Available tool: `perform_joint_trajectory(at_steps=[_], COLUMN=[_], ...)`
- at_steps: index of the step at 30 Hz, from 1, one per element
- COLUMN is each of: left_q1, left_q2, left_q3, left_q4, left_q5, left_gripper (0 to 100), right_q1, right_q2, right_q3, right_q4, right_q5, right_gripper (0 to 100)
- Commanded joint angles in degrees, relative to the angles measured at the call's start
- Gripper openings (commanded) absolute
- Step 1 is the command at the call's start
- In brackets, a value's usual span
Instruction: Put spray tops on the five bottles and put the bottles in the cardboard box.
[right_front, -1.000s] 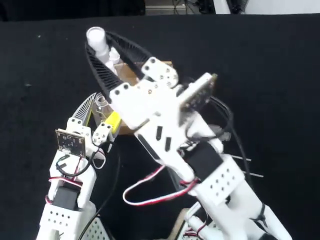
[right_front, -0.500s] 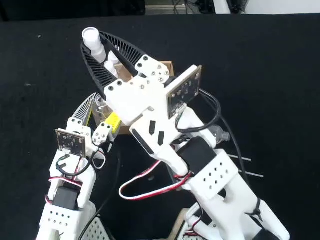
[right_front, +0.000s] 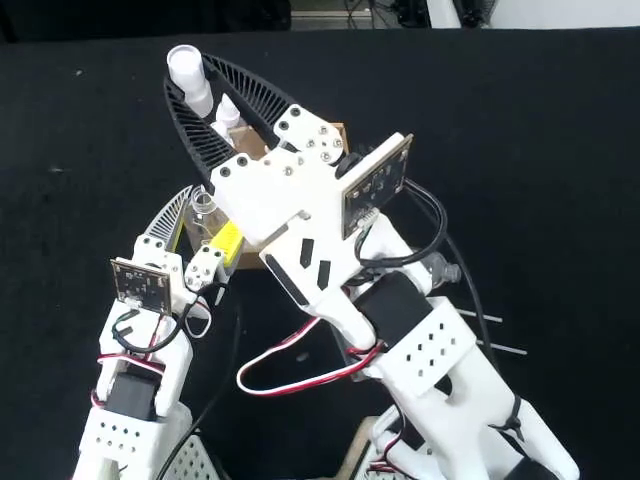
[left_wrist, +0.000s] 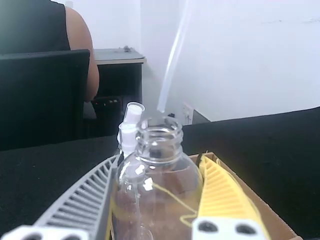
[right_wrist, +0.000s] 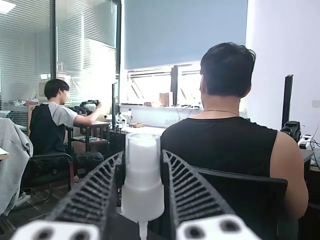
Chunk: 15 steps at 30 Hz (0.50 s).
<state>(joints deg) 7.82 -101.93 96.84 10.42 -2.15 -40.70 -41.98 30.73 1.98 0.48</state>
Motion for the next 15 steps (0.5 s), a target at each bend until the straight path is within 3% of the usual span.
perform_joint_trajectory(at_steps=[1,15], left_q1=[0.3,-0.1], left_q2=[0.1,0.1], left_q3=[0.7,0.7], left_q4=[-1.5,-1.4], left_q5=[-0.3,-0.5], left_gripper=[3,3], right_q1=[0.4,-1.4], right_q2=[0.3,0.3], right_q3=[-0.6,3.4], right_q4=[-1.6,-1.5], right_q5=[-0.3,0.1], right_gripper=[1.2,1.2])
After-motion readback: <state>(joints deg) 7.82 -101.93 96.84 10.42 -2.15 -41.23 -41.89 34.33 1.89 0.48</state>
